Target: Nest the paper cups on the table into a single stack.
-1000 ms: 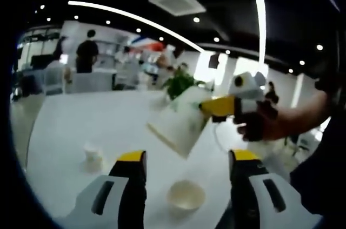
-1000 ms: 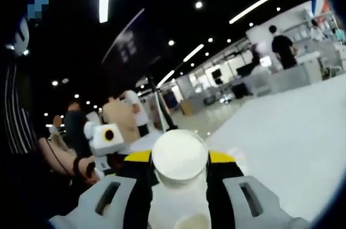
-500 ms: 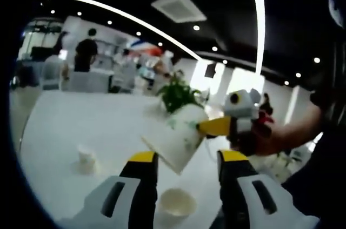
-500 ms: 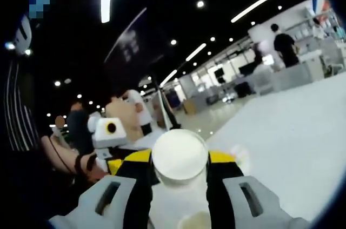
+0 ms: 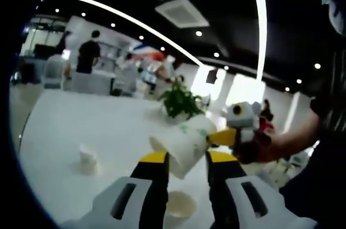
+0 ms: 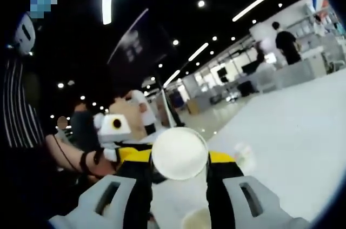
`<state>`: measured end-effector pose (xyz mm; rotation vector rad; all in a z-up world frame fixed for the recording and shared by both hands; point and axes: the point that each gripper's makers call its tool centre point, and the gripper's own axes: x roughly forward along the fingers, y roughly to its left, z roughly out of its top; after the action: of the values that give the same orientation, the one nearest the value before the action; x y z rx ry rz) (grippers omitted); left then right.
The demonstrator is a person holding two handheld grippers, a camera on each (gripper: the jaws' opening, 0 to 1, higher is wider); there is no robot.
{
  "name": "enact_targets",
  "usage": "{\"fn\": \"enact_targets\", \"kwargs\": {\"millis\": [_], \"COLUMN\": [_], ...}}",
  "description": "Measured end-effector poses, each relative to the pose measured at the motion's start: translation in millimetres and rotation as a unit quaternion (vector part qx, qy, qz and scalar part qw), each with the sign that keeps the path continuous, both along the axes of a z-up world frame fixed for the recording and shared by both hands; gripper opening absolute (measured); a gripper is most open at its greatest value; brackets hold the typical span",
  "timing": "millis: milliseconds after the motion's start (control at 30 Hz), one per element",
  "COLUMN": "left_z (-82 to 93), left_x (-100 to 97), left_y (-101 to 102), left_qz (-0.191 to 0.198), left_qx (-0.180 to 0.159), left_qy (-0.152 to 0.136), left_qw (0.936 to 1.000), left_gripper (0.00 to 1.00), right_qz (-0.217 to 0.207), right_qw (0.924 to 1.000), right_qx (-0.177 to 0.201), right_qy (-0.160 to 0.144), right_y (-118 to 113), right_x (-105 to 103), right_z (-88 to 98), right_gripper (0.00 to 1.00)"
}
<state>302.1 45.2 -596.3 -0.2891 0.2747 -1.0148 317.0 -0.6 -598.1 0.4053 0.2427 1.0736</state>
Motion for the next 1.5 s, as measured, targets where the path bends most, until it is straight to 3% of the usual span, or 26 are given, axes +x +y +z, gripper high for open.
{"fn": "enact_targets", "kwargs": {"millis": [333,800,1133,1233,1500], "left_z": [8.3,13.4,15.7,16.5,17.8], "left_x": [0.5,-0.9,-11.8,-14.4,-22.0], "left_y": [-1,4,1,-1,-6], "left_qz": [-0.009,-0.032,-0.066,-0.081,-0.123], "left_qx": [-0.005,-0.003,0.015,0.034,0.055], "left_qy": [-0.007,-0.004,-0.005,-0.019,-0.011], "left_qw": [0.9999,0.9995,0.9977,0.996,0.9909], "left_gripper": [0.14,0.07,0.04,0.04,0.01], "right_qz": [0.019,0.059,0.076,0.076,0.076], "right_qw": [0.9997,0.998,0.9964,0.9964,0.9959], "right_qx": [0.014,-0.02,-0.036,-0.036,-0.046], "right_qy": [0.007,-0.003,-0.011,-0.009,-0.015], "right_y": [-2,6,6,5,3], "right_x": [-8,-20,-27,-28,-27], "right_z": [-5.4,-21.1,-31.2,-33.6,-35.9], "right_gripper": [0.35,0.35,0.34,0.33,0.31]}}
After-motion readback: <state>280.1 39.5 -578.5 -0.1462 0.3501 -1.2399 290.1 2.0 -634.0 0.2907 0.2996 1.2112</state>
